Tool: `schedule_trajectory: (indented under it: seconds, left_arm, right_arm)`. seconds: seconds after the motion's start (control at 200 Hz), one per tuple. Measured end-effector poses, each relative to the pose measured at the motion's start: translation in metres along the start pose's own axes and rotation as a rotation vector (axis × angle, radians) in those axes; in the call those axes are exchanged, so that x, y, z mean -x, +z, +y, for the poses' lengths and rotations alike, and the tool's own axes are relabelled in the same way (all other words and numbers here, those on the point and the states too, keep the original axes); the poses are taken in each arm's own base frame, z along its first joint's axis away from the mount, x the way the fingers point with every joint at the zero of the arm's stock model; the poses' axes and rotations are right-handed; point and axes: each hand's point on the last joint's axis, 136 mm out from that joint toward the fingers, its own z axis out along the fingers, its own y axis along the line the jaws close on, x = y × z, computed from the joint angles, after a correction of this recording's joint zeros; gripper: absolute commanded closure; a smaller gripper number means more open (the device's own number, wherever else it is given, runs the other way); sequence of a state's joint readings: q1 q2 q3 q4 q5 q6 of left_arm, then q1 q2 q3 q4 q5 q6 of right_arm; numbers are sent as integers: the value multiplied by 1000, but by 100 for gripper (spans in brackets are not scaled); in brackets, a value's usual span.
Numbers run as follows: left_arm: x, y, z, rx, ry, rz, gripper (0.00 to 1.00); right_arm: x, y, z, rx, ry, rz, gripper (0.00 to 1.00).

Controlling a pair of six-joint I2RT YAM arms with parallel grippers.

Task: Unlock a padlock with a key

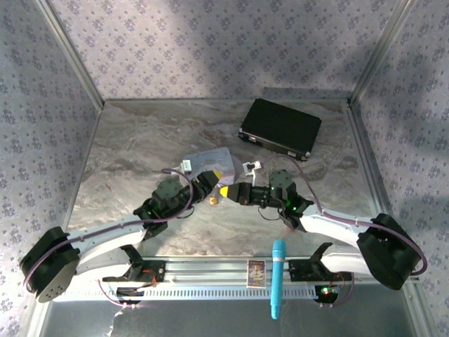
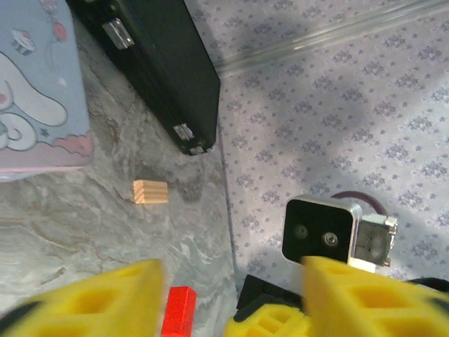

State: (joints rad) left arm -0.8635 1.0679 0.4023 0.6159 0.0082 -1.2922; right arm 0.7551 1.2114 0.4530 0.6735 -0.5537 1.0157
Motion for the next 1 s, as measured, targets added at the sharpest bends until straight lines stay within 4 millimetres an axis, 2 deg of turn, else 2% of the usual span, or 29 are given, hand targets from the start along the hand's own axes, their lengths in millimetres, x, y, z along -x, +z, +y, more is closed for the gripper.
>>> schedule_trajectory:
  seconds: [0.075,0.18,0.245,0.425,0.525,0.77,0.999]
  left_arm:
    - [3,-3,3,19,24,-10,13]
    - [6,-8,14,77,70,-17,18]
    - [6,-9,27,138,105,-12,25]
    - [7,-14,67,351,253,25,25]
    - [4,-14,87,437,327,60,25]
    - [-14,-3,145,583,399,175,26]
    - [-23,12,170,611,428,217,35]
  right_arm:
    - [-4,-1,-6,-28,5,15,100]
    - [-11,-3,-21,-91,18,35,100]
    - [-16,-4,-32,-142,28,51,100]
    - [-25,-11,-60,-277,37,88,100]
    - [-26,-15,-69,-333,28,97,100]
    - [-35,-16,-93,-414,35,137,100]
    - [-40,-14,-103,-438,51,156,100]
